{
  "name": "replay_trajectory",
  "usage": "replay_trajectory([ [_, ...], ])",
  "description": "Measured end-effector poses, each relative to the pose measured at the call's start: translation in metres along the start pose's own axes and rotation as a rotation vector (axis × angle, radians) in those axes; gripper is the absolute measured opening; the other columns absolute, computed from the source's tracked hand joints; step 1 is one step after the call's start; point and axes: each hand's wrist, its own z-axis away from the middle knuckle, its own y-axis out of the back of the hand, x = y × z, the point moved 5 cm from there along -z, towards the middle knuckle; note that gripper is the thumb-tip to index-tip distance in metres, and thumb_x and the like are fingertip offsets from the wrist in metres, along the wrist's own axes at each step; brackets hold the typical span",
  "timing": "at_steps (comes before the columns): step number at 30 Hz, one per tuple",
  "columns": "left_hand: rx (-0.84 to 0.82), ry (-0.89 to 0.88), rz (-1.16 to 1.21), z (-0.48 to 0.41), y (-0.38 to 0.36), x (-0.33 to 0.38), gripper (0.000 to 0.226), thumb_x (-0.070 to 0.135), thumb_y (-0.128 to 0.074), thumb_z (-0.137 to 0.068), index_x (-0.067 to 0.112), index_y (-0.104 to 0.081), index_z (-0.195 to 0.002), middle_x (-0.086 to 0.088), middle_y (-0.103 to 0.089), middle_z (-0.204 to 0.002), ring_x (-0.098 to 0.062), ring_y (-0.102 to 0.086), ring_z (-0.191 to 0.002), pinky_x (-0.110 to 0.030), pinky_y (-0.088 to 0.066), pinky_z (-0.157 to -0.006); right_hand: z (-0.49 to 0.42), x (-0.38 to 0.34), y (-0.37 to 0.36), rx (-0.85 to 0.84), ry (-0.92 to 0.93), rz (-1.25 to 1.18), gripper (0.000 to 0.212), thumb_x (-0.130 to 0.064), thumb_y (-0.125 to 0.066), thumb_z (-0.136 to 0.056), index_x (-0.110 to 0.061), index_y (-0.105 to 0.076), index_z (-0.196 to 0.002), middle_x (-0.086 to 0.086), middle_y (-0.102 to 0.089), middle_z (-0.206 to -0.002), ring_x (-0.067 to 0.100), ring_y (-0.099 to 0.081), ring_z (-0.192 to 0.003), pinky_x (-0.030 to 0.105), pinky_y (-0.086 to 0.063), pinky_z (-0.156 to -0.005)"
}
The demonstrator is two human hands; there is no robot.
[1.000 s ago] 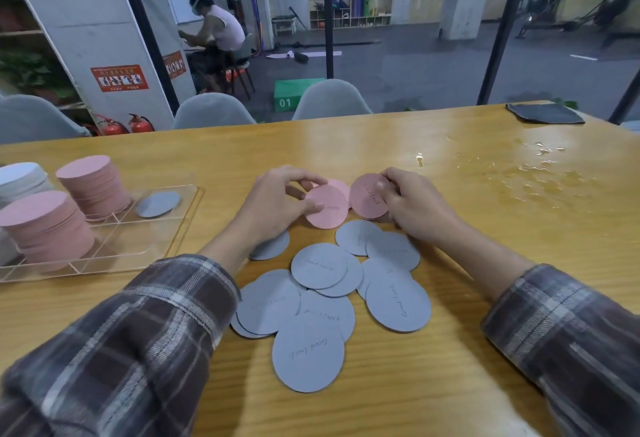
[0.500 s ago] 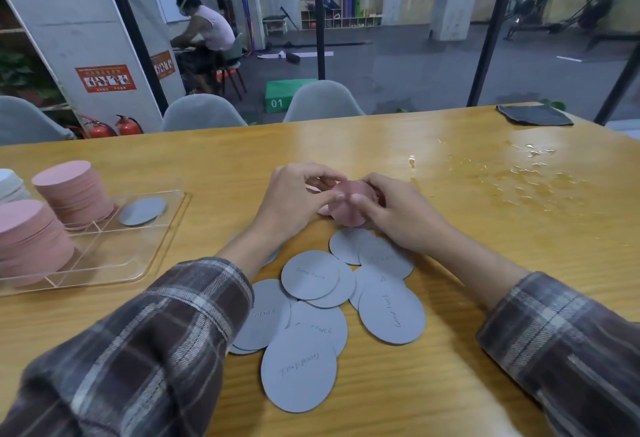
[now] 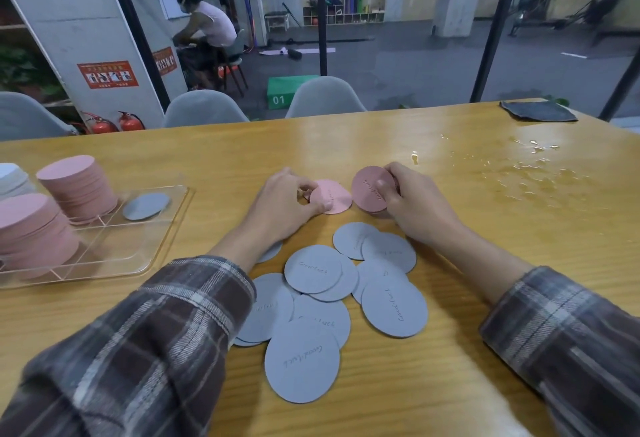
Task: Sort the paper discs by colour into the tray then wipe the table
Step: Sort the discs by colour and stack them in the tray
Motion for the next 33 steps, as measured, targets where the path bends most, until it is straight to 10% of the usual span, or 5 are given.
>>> replay_trajectory([
  [3, 0.065, 0.041, 0.158, 0.001, 0.004, -0.002, 0.023, 0.027, -0.085, -0.085, 0.022, -0.078, -0.106, 0.001, -0.072, -0.096, -0.006, -0.064, -0.078, -0.006, -0.044, -0.072, -0.001, 0.005, 0.001, 0.005, -0.042, -0.028, 0.022, -0.022, -0.046, -0.107, -0.006, -0.059, -0.114, 0.009, -0.066, -0.099, 0.032, -0.059, -0.09, 0.034, -0.038, -0.07],
  [18, -0.014, 0.176, 0.702, 0.009, -0.008, 0.025, 0.017, 0.01, -0.081, -0.089, 0.002, -0.072, -0.102, -0.017, -0.077, -0.089, -0.023, -0.076, -0.072, -0.031, -0.065, -0.072, 0.007, -0.018, -0.006, -0.074, 0.005, -0.16, 0.03, -0.032, -0.044, -0.108, -0.014, -0.055, -0.087, 0.001, -0.063, -0.069, 0.009, -0.061, -0.056, 0.033, -0.047, -0.058],
  [23, 0.137, 0.05, 0.238, 0.004, -0.002, 0.018, 0.014, 0.029, -0.079, -0.09, 0.018, -0.077, -0.099, 0.003, -0.075, -0.094, -0.011, -0.067, -0.087, -0.02, -0.052, -0.079, 0.003, -0.012, -0.006, -0.055, 0.013, -0.032, 0.019, -0.026, -0.048, -0.107, -0.014, -0.053, -0.094, -0.001, -0.059, -0.075, 0.019, -0.056, -0.07, 0.027, -0.038, -0.056],
  [27, 0.014, 0.069, -0.12, 0.0, -0.013, -0.001, 0.045, 0.05, -0.066, -0.096, 0.021, -0.069, -0.13, 0.001, -0.056, -0.126, -0.021, -0.046, -0.124, -0.04, -0.041, -0.106, 0.001, -0.004, -0.005, -0.025, -0.015, -0.02, 0.019, -0.025, -0.046, -0.107, -0.012, -0.051, -0.095, 0.004, -0.058, -0.078, 0.023, -0.051, -0.071, 0.021, -0.033, -0.052],
  [33, 0.007, 0.053, -0.149, 0.002, -0.009, 0.0, 0.046, 0.053, -0.068, -0.092, 0.022, -0.069, -0.125, 0.003, -0.061, -0.126, -0.023, -0.049, -0.123, -0.04, -0.042, -0.103, 0.001, -0.001, -0.005, -0.011, -0.028, -0.017, 0.022, -0.026, -0.046, -0.107, -0.006, -0.058, -0.107, 0.011, -0.066, -0.09, 0.031, -0.057, -0.083, 0.027, -0.037, -0.058],
])
